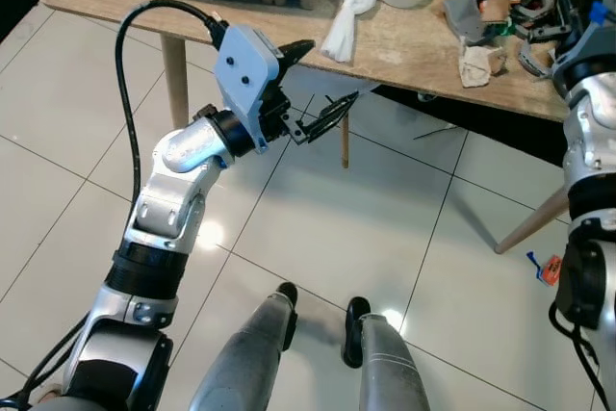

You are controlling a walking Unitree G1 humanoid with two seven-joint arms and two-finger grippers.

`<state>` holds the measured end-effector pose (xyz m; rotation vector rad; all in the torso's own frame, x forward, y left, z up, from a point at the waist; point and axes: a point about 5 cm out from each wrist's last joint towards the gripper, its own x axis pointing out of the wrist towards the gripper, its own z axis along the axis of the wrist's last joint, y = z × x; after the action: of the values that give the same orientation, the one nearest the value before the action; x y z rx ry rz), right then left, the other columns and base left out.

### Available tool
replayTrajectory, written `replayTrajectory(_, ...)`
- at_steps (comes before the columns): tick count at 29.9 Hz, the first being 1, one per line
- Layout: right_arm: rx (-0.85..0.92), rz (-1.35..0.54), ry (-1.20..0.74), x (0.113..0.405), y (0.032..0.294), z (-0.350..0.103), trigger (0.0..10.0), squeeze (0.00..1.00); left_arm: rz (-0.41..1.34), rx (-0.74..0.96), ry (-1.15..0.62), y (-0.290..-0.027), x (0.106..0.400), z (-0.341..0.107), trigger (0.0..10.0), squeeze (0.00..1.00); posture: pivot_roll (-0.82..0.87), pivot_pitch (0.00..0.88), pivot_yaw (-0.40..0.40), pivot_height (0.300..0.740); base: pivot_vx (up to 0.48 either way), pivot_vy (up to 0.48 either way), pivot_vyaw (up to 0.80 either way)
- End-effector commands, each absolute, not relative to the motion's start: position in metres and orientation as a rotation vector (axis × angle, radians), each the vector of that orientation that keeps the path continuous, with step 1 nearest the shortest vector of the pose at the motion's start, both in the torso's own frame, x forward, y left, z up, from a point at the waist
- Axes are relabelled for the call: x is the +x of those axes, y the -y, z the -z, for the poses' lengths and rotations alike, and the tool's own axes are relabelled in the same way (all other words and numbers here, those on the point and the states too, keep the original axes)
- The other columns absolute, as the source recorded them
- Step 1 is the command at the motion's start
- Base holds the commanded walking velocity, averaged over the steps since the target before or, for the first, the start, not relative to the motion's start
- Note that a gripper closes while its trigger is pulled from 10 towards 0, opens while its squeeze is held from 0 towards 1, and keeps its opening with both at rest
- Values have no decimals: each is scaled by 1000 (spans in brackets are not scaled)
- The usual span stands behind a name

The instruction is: Picking trash to rubbish bin

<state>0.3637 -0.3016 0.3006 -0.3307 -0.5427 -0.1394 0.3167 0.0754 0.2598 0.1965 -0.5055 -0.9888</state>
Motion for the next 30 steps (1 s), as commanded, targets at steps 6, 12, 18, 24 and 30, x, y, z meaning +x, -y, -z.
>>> replayTrajectory(6,-304,128,591,352,308,-304,0,0,1028,201,533,-66,318,-261,10000,0,234,239,49,740,0,0,0)
replayTrajectory(12,-178,76,661,345,299,-304,0,0,1035,192,550,-62,321,-262,10000,0,225,197,42,740,0,0,0)
replayTrajectory(18,-24,26,674,342,289,-294,0,0,1068,154,561,-54,320,-263,10000,0,218,176,32,740,0,0,0)
replayTrajectory(24,116,-50,653,341,277,-277,0,0,1084,147,571,-47,322,-260,10000,0,203,163,20,740,0,0,0)
replayTrajectory(30,168,-89,629,339,270,-268,0,0,1087,139,569,-45,322,-258,10000,0,199,158,15,740,0,0,0)
